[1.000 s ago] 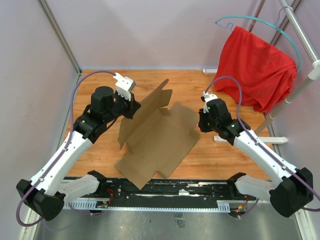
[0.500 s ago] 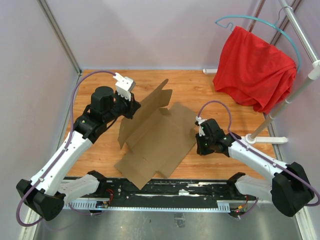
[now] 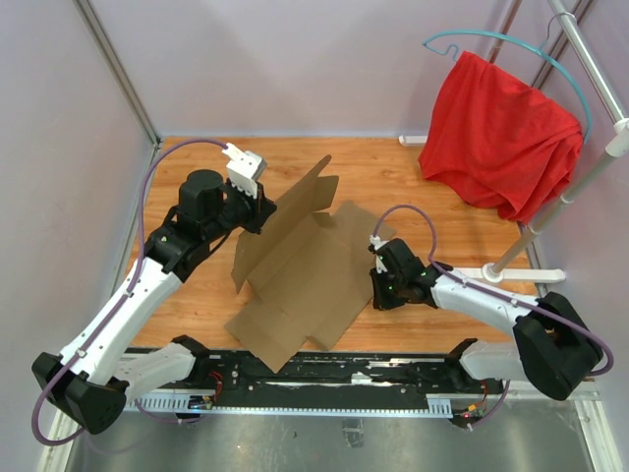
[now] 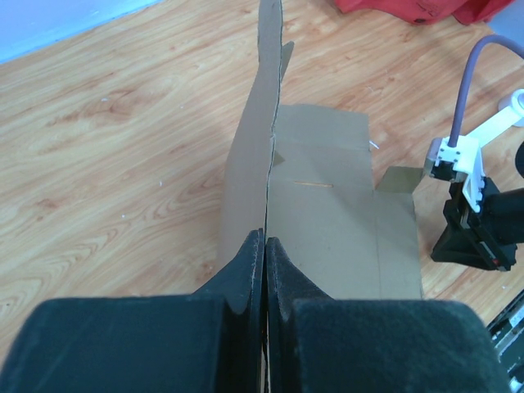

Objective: Fold the paper box

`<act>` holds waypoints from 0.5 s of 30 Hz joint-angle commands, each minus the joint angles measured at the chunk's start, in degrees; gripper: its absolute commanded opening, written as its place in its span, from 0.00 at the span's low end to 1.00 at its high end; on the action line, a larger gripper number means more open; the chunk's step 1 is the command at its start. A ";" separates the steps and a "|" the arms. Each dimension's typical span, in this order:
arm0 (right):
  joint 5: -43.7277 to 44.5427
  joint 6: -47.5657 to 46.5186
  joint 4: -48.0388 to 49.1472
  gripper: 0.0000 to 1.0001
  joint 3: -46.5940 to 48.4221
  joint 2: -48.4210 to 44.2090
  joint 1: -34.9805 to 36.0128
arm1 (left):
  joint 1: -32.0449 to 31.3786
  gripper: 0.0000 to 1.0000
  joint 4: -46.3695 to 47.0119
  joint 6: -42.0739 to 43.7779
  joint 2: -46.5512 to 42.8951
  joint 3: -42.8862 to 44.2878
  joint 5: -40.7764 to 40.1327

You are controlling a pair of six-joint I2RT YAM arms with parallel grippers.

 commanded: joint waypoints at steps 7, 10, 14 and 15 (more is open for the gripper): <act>0.27 2.23 4.62 0.13 -0.37 2.87 1.44 | 0.03 0.00 1.27 -0.40 -1.28 -0.52 0.27; 0.12 2.64 5.34 0.13 -0.09 3.67 1.70 | 0.01 0.00 1.30 -0.46 -1.26 -0.64 0.38; 0.09 2.86 6.14 0.13 0.35 3.96 2.32 | 0.03 0.00 1.41 -0.58 -1.26 -0.69 0.62; 0.23 2.88 6.28 0.13 0.55 3.98 2.32 | 0.04 0.00 1.37 -0.57 -1.27 -0.74 0.72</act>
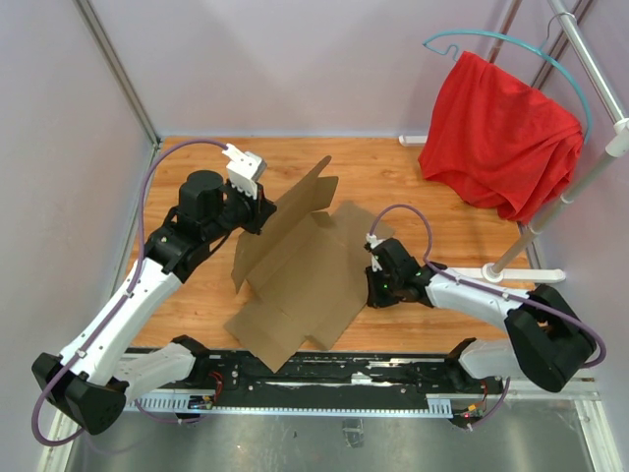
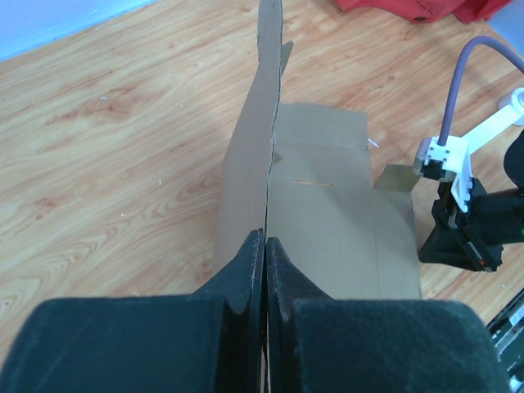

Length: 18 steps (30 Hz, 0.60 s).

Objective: Fold the paper box

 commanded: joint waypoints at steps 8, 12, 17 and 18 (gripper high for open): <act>1.00 0.72 1.44 0.13 3.44 0.39 1.34 | 0.04 0.00 1.49 -0.73 -1.15 -0.40 1.07; 0.94 -0.03 1.33 0.13 6.14 0.91 1.45 | 0.01 0.00 1.61 -0.97 -1.08 -0.41 1.91; 0.43 -1.10 1.96 0.14 9.82 3.21 1.52 | -0.02 0.00 1.86 -1.30 -1.00 -0.52 2.99; 0.25 -1.39 2.18 0.14 10.56 4.43 1.56 | 0.03 0.00 1.87 -1.36 -0.98 -0.49 3.34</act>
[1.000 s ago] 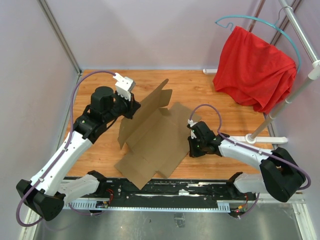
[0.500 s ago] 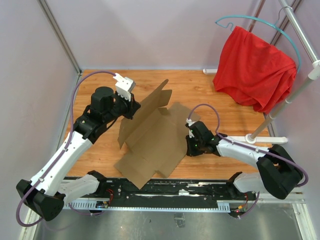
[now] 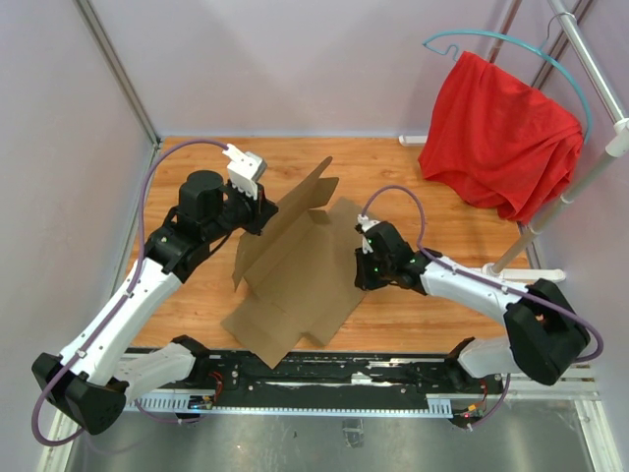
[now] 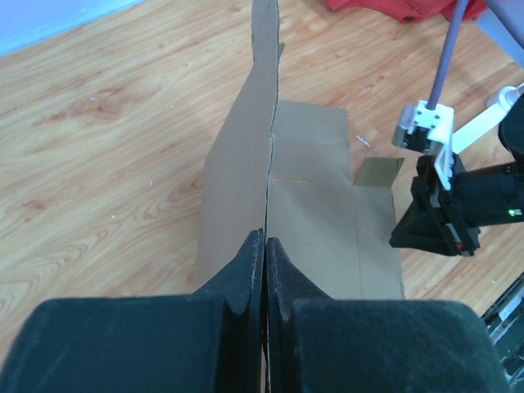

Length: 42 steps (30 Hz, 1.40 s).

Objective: Fold the paper box

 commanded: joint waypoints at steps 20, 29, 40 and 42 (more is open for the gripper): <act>6.13 4.58 1.22 0.13 -9.41 -1.65 8.60 | 0.03 0.00 1.06 -1.20 -0.23 -0.10 0.56; 6.35 4.44 5.26 0.13 -5.91 4.57 9.77 | 0.04 0.00 1.06 -1.66 -0.87 -0.83 1.66; 9.40 2.16 3.77 0.13 1.67 3.22 10.58 | 0.04 0.00 1.19 -2.13 -0.79 -1.07 3.00; 9.40 1.41 3.58 0.14 3.14 3.70 10.58 | 0.02 0.00 1.23 -2.27 -0.80 -0.93 3.43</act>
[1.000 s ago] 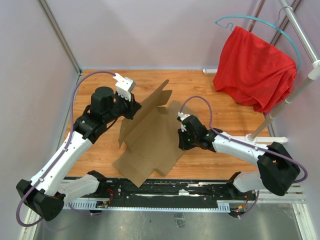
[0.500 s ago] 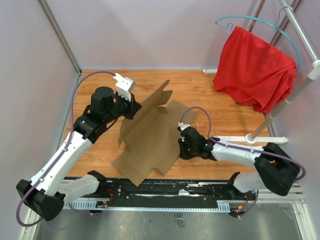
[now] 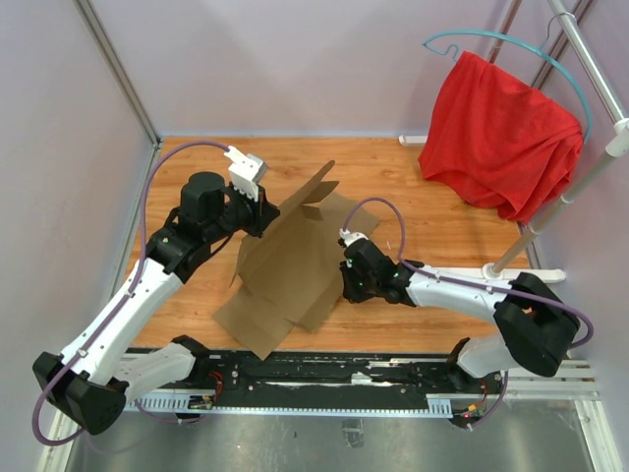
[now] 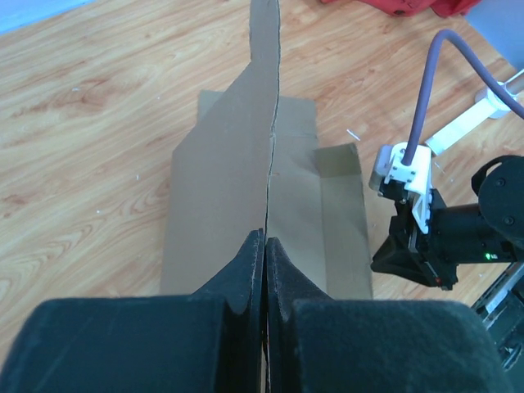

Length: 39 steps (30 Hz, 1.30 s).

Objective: Fold the paper box

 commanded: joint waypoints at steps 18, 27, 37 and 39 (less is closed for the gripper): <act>-1.53 -5.39 4.29 0.14 14.28 13.68 0.66 | 0.04 0.00 1.86 -2.37 -0.89 -0.98 4.68; -2.16 -7.24 4.17 0.14 20.10 17.83 0.68 | 0.04 0.00 2.55 -4.25 -0.94 -1.06 7.27; -4.74 -14.23 8.77 0.49 8.21 6.21 0.65 | 0.28 0.00 0.21 -7.42 -0.14 0.42 0.32; -7.21 -16.71 8.74 0.51 5.84 2.57 0.74 | 0.61 0.00 0.09 -7.89 -0.23 0.74 -0.34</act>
